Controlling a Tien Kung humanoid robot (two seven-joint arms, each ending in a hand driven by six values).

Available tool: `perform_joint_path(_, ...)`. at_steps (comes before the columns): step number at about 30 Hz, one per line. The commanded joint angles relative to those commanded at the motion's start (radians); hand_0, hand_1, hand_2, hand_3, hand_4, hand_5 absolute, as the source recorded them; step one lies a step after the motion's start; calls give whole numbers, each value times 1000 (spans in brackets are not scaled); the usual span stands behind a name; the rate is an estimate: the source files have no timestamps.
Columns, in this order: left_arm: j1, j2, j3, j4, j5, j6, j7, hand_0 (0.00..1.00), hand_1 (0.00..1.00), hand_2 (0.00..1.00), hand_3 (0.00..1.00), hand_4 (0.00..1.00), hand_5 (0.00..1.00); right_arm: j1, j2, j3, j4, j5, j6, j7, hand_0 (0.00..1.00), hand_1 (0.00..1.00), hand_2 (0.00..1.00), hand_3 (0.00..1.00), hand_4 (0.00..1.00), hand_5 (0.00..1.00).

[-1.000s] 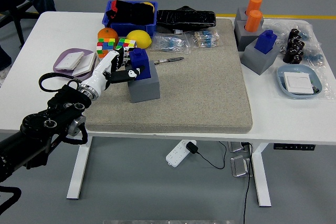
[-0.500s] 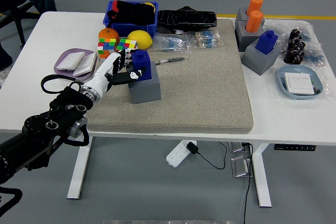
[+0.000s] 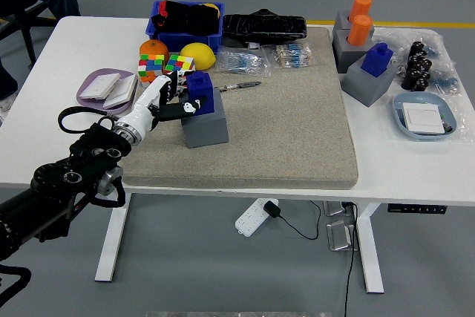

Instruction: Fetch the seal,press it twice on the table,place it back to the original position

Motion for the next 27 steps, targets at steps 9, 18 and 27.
perform_joint_path(9,0,3,-5,-2,-10,-22,-5,897,893,833,861,988,2,0,-1,-1,0,0,1,1,770,673,648,615,793,493)
perform_joint_path(18,0,4,-2,-3,-10,-26,-6,902,898,835,858,993,2,-1,-3,-4,0,1,1,1,770,672,649,615,795,495)
perform_joint_path(27,2,15,-14,-14,-13,-36,-9,907,906,838,862,998,2,-3,-4,-9,0,2,1,1,770,672,649,615,794,496)
